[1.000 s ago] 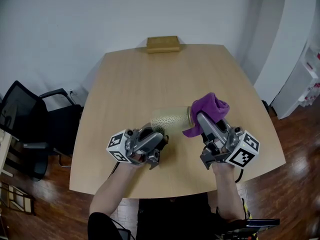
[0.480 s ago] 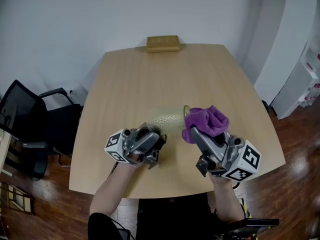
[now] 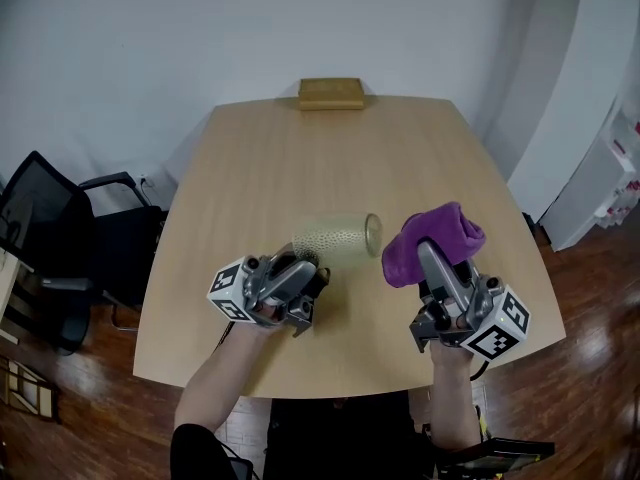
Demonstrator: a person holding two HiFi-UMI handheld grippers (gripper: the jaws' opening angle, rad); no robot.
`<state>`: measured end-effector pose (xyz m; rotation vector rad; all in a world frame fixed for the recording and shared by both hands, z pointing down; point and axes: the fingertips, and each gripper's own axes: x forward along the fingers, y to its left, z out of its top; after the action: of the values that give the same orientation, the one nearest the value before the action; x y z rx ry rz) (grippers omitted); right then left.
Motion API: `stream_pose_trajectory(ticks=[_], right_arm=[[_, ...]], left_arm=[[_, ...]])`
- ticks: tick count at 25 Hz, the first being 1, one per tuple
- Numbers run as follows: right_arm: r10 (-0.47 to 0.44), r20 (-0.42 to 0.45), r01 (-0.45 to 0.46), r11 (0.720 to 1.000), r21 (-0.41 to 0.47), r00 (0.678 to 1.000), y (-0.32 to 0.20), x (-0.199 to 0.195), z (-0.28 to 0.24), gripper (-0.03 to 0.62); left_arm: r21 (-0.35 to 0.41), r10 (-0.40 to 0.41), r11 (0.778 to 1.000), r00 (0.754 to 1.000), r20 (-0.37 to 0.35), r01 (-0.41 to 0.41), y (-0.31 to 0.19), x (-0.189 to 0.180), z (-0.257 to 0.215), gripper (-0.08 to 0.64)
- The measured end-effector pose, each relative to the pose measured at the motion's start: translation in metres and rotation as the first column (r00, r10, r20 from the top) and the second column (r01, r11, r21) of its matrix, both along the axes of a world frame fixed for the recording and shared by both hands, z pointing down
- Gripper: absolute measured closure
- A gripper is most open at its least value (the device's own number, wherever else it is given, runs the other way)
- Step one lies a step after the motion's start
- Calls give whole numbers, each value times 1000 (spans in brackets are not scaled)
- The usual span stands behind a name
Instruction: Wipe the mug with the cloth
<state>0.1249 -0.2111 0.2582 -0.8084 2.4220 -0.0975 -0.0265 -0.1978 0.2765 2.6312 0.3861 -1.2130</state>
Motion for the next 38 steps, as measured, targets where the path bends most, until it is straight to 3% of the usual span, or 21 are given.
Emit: stream_pose_trajectory(ticks=[3,6,13,16,19,23,27,31,33,35,38], right_arm=[[-46,-82,54,994,93,996,23,-27,-14,537],[-67,-151,84,991,107,986,27,-49,-11,537],[-3,-59,-2,996,-86,998,-25,-11,17,537],[9,-31,-9,1000,-2,999,-10,-1,-8,537],[-19,-90,31,990,135,996,17,-20,-37,537],[-32,-180,61,985,158,983,19,-49,-33,537],[-1,-129,13,996,88,992,-6,-33,-15,537],[44,-117,-51,997,-62,992,-38,-13,15,537],[60,-87,-68,994,-91,994,-39,-2,19,537],[58,-58,-62,996,-65,997,-28,4,11,537],[8,-62,-5,999,50,998,2,-8,-14,537]], left_arm=[[7,-4,1000,1000,15,4,1,3,2,517],[26,9,1000,1000,23,-9,6,6,2,517],[47,14,999,999,37,-16,7,7,0,517],[44,5,999,999,52,-8,5,7,3,517],[46,1,999,998,68,-4,5,10,3,517],[77,27,996,996,85,-34,16,17,5,514],[93,47,994,996,81,-55,21,17,4,512],[61,31,998,997,64,-35,11,12,3,515],[48,23,999,999,49,-25,8,9,1,515],[36,14,999,999,36,-15,5,6,0,516],[26,5,1000,999,33,-6,2,6,1,515]])
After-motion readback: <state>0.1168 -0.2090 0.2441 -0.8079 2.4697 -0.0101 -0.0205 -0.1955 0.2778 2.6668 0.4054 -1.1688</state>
